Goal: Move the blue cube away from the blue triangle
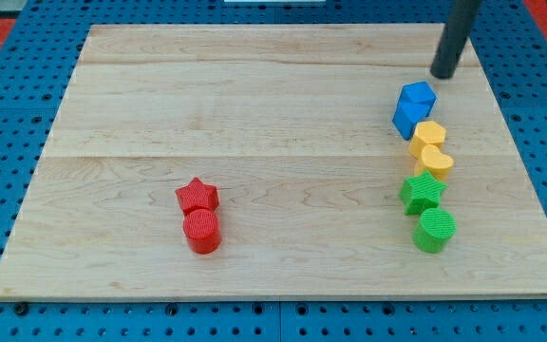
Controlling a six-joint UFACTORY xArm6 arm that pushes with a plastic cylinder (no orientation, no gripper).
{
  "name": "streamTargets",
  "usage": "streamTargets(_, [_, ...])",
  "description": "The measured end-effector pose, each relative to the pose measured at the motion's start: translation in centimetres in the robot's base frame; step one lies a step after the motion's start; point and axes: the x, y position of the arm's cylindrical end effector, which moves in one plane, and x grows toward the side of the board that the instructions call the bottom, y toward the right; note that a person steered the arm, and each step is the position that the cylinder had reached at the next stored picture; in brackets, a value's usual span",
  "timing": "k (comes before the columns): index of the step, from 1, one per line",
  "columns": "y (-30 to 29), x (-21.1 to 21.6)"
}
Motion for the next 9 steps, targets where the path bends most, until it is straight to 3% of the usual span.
streamTargets(1, [-5.1, 4.3])
streamTargets(3, [-17.6, 4.8])
streamTargets(4, [-20.0, 4.9])
streamTargets(6, [-15.7, 0.8])
streamTargets(8, [-7.2, 0.4])
streamTargets(9, [-6.0, -3.8])
